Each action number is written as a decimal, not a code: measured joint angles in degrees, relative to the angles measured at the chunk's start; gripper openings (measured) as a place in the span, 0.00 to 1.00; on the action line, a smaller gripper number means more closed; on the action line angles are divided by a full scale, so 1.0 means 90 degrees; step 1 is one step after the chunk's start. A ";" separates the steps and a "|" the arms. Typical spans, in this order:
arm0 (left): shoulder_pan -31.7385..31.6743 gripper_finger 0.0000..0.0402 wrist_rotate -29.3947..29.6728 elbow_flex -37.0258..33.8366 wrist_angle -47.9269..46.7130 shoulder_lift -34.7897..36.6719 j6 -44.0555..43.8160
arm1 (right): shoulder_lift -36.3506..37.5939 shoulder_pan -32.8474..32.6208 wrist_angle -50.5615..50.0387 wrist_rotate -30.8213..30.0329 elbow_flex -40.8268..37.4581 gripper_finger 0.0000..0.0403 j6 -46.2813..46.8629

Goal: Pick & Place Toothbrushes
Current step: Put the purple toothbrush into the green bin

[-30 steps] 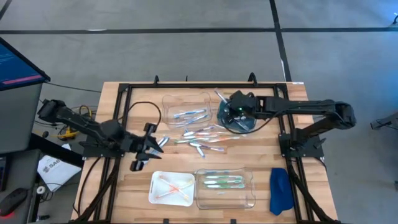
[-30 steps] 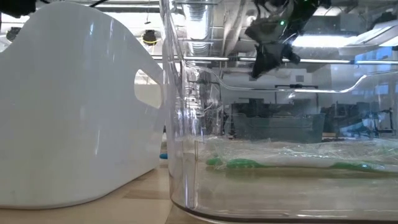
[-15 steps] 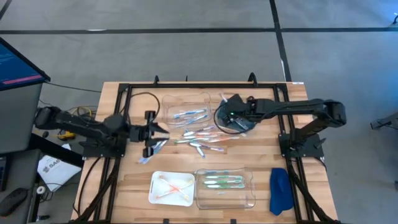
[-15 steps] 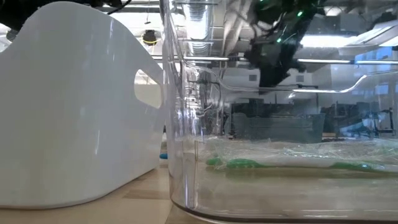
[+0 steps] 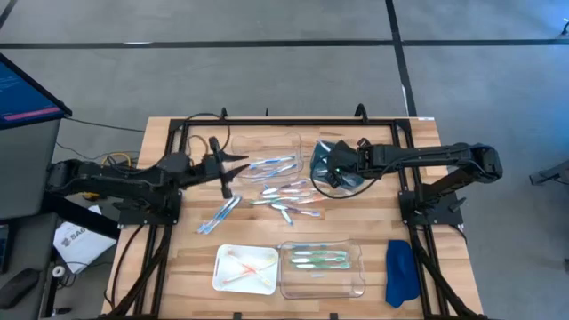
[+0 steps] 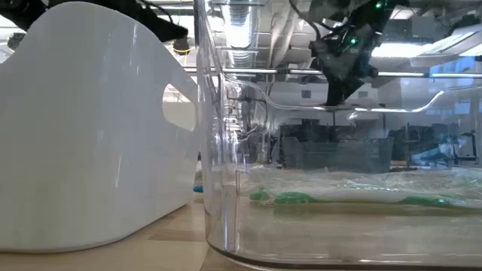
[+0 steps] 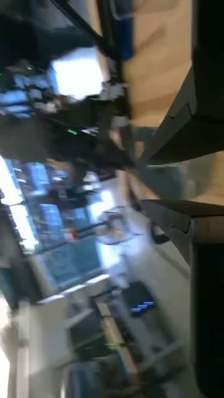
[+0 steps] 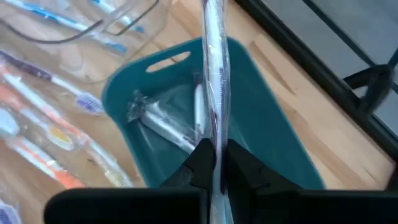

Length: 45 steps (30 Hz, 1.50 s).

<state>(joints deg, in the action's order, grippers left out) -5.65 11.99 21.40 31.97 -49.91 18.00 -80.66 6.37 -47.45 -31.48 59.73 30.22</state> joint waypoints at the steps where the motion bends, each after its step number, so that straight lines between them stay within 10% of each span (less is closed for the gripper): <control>1: -0.0022 0.23 0.0014 0.0053 -0.0146 -0.0060 -0.0050 | -0.0031 0.0000 0.0019 0.0023 -0.0002 0.04 -0.0021; 45: 0.0004 0.23 -0.0675 0.0368 -0.0063 -0.0711 -0.0032 | -0.0274 0.0918 0.2512 0.0676 -0.1830 0.04 -0.0922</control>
<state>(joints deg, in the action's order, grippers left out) -5.61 5.91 24.71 31.40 -56.31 17.72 -83.13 14.63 -24.84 -25.40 43.26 21.92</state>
